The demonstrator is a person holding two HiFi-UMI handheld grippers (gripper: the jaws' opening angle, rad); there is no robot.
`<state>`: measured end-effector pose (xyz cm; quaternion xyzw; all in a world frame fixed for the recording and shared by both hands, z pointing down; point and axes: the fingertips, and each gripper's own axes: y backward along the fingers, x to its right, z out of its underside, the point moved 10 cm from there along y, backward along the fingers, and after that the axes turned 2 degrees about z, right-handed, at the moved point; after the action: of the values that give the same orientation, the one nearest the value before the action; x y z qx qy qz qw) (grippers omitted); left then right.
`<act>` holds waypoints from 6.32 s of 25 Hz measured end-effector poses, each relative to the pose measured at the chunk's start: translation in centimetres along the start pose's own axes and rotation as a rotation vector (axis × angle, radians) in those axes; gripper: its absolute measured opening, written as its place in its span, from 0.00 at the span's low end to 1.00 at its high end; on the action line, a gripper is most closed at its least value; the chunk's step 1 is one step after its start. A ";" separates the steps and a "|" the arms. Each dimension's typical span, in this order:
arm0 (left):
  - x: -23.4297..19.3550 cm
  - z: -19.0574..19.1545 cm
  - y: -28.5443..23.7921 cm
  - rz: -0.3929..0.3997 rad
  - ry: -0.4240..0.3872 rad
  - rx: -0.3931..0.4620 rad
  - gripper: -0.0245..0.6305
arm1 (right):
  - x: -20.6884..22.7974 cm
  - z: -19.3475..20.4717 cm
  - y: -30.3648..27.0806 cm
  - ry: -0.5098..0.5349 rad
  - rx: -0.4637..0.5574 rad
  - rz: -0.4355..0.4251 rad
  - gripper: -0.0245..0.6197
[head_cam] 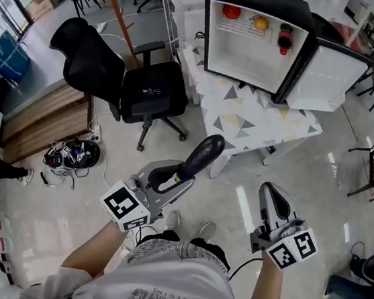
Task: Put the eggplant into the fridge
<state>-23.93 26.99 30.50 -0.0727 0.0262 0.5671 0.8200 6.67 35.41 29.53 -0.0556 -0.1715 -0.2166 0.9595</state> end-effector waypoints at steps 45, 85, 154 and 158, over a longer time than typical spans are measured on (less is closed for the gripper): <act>-1.3 0.6 -8.6 -0.063 0.013 0.029 0.25 | 9.9 -0.7 -1.9 -0.014 -0.053 -0.045 0.04; -27.6 -0.8 -16.0 0.100 0.096 -0.024 0.25 | 15.7 -3.5 -25.1 -0.017 -0.099 0.129 0.04; -38.6 8.7 -47.5 -0.241 0.281 -0.317 0.25 | 35.2 -3.1 -30.0 -0.073 -0.182 -0.012 0.04; -39.7 9.6 -49.3 -0.257 0.294 -0.336 0.25 | 35.7 -2.9 -30.5 -0.054 -0.194 -0.015 0.04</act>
<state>7.63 -25.40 49.32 -0.2924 0.0411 0.4377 0.8493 24.54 -6.70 40.46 -0.1530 -0.1758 -0.2379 0.9429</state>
